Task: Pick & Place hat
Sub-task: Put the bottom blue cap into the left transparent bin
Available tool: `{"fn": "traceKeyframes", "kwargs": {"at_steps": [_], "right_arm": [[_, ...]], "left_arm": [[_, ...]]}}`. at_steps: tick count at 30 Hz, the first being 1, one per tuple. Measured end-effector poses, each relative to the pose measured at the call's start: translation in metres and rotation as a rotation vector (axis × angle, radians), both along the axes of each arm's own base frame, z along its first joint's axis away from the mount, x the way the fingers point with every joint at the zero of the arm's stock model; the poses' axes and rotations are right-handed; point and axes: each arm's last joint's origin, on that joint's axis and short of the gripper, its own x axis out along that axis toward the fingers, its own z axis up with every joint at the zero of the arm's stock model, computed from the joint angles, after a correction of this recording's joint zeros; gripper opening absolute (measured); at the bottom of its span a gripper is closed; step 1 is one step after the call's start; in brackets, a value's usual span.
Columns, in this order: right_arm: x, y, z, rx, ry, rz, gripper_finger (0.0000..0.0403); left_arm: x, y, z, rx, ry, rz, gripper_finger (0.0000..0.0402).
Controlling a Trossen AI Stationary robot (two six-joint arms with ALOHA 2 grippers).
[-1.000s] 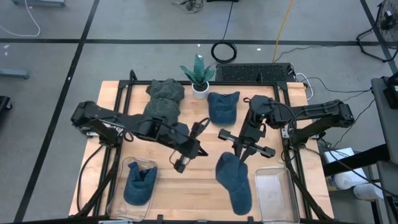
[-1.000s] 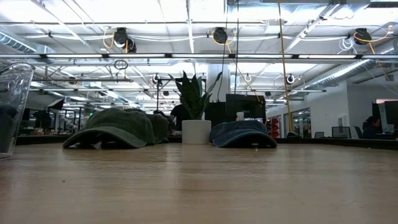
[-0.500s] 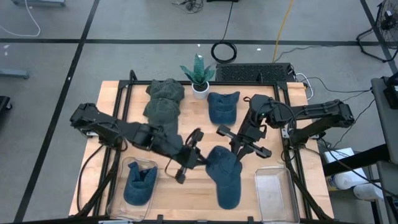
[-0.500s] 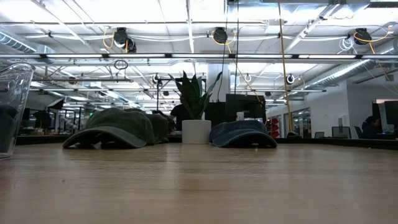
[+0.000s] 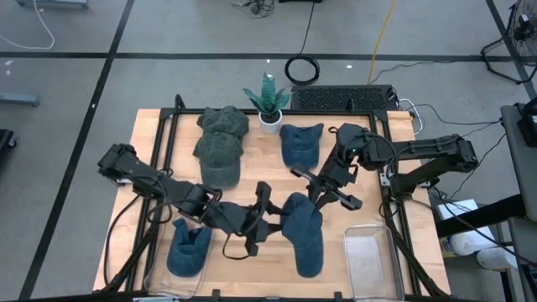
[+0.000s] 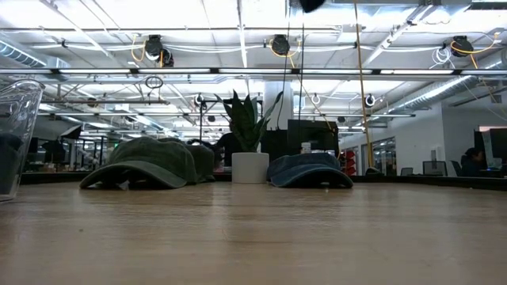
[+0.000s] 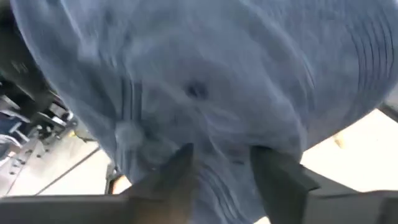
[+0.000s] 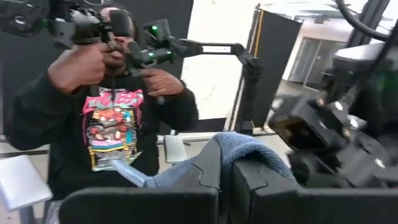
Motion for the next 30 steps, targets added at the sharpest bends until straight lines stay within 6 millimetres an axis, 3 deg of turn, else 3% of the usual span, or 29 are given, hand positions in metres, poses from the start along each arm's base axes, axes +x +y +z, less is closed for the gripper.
{"fn": "traceKeyframes", "kwargs": {"at_steps": [5,10,16,23,30], "right_arm": [[0.0,0.0,0.0,-0.007,-0.014,-0.011,0.0],[0.0,0.0,0.0,-0.01,-0.019,-0.011,0.0],[0.0,0.0,0.0,-0.002,-0.005,-0.011,0.0],[0.0,0.0,0.0,-0.007,-0.014,-0.012,0.0],[0.001,0.001,0.0,-0.012,-0.028,-0.058,0.0]], "left_arm": [[0.01,0.005,-0.003,-0.027,-0.032,0.057,0.0245],[0.014,0.011,-0.005,-0.05,-0.037,0.091,0.0273],[0.003,0.006,-0.001,-0.072,-0.004,0.076,0.0278],[-0.015,-0.018,0.006,-0.201,0.005,-0.016,0.0277],[-0.01,-0.023,0.005,-0.327,-0.032,0.013,0.0274]]}}
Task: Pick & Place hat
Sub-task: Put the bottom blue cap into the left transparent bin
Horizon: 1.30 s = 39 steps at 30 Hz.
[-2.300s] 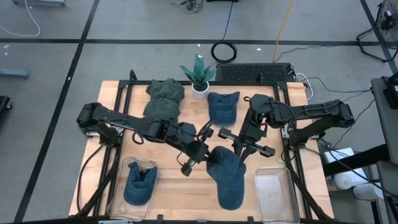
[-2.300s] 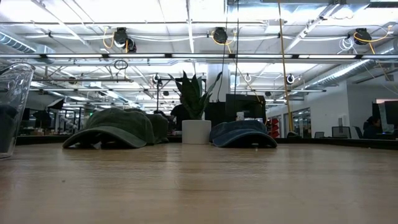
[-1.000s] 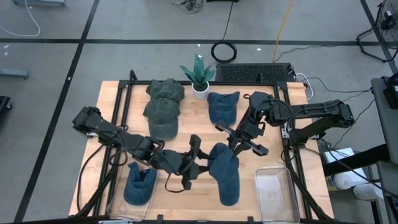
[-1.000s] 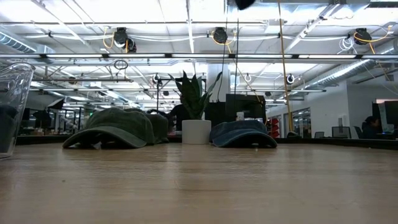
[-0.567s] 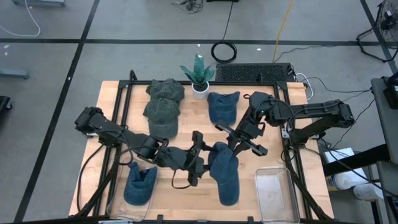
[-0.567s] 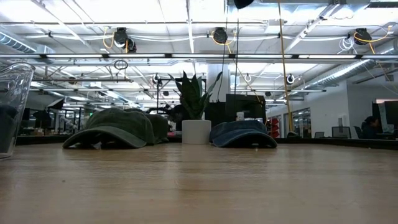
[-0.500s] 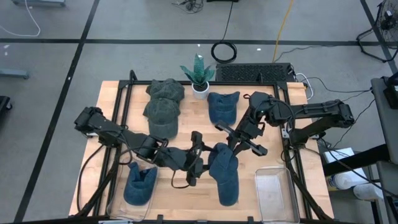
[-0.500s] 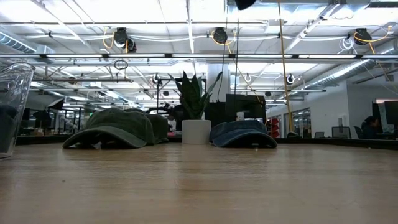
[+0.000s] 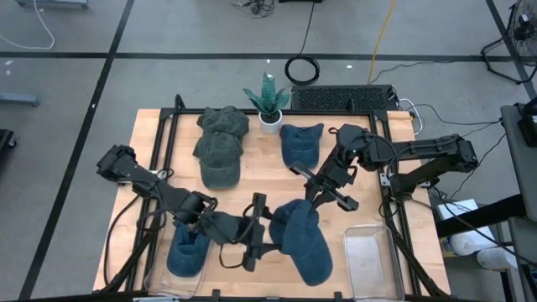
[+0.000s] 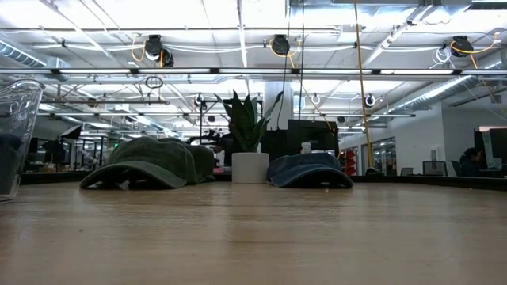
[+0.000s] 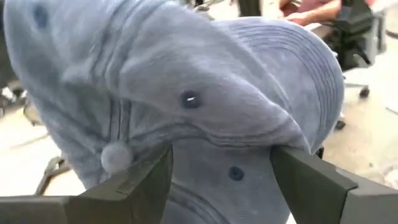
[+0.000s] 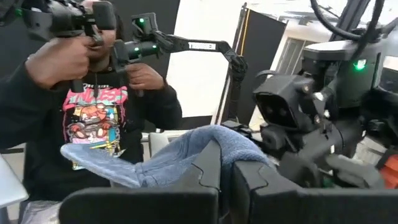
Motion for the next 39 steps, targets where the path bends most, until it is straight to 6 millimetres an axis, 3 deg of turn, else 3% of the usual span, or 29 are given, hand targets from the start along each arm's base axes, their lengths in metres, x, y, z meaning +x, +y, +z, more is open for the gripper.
{"fn": "traceKeyframes", "kwargs": {"at_steps": [5,18,24,39], "right_arm": [[0.0,0.0,0.0,-0.001,-0.007,0.002,0.0],[0.001,-0.002,-0.003,-0.017,0.016,-0.01,0.0],[0.002,-0.003,-0.003,-0.036,-0.021,-0.064,0.0],[0.004,-0.002,-0.004,-0.046,-0.034,-0.063,0.0]], "left_arm": [[0.002,0.004,0.001,-0.133,-0.002,0.071,0.0275],[-0.017,-0.019,0.008,-0.038,-0.027,-0.005,0.0275],[-0.022,-0.019,0.014,-0.116,-0.045,0.022,0.0276],[0.003,0.026,0.011,-0.142,-0.038,0.199,0.0257]]}}
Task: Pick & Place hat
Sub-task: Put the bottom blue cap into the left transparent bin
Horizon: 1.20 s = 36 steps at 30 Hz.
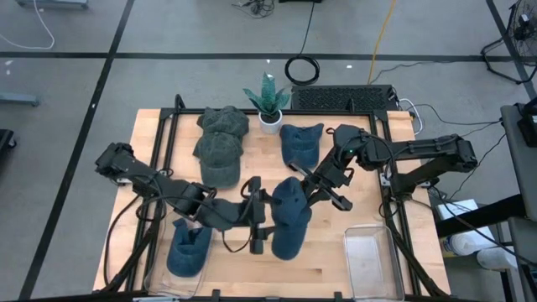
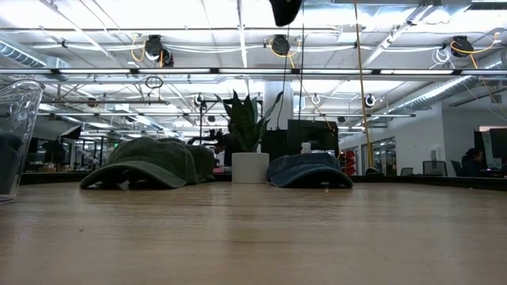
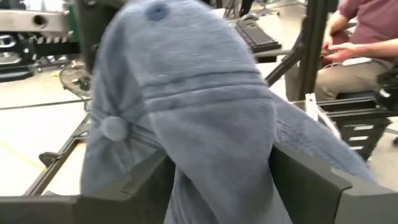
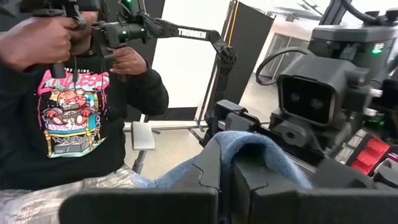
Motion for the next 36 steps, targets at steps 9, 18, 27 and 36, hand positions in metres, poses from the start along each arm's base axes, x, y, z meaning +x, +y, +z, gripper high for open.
{"fn": "traceKeyframes", "kwargs": {"at_steps": [9,18,27,36], "right_arm": [[0.0,0.004,-0.001,0.006,0.018,0.016,0.0],[0.001,0.002,-0.002,0.031,0.065,-0.057,0.0001],[0.004,-0.002,-0.007,0.067,0.164,-0.285,0.0095],[-0.014,-0.006,-0.001,0.102,0.27,-0.34,0.0236]], "left_arm": [[0.001,0.003,-0.002,0.093,0.029,-0.014,0.0232],[-0.01,-0.008,-0.004,0.226,0.078,-0.078,0.0022],[-0.037,-0.005,0.006,0.289,0.134,0.051,0.0012],[-0.086,0.01,0.015,0.187,0.251,0.191,0.0012]]}}
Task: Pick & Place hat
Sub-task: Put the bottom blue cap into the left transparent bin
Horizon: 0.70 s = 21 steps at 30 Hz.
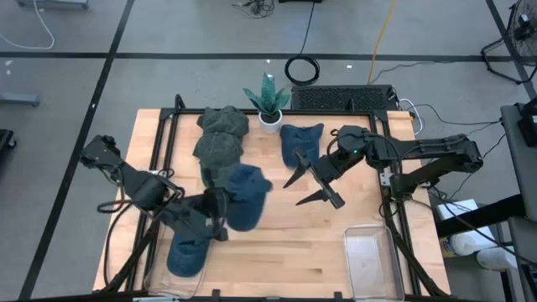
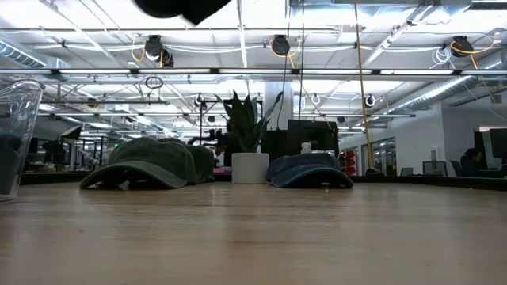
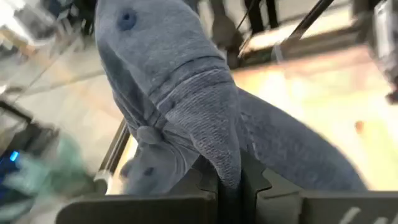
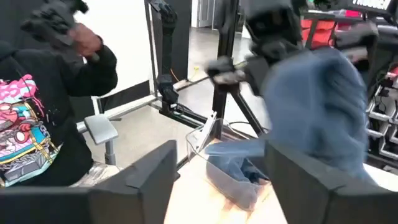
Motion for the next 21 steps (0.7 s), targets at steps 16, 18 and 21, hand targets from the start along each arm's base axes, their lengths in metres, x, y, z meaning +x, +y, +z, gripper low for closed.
{"fn": "traceKeyframes", "kwargs": {"at_steps": [16,18,21], "right_arm": [[-0.013,-0.005,-0.006,-0.056,0.133,-0.151,0.0261],[-0.013,-0.005,-0.007,-0.062,0.136,-0.15,0.0259],[-0.013,-0.005,-0.007,-0.064,0.136,-0.147,0.026]], "left_arm": [[-0.055,-0.013,-0.046,-0.353,0.475,0.323,0.0012],[-0.062,-0.023,-0.054,-0.356,0.541,0.377,0.0012],[-0.068,-0.045,-0.068,-0.363,0.643,0.372,0.0012]]}}
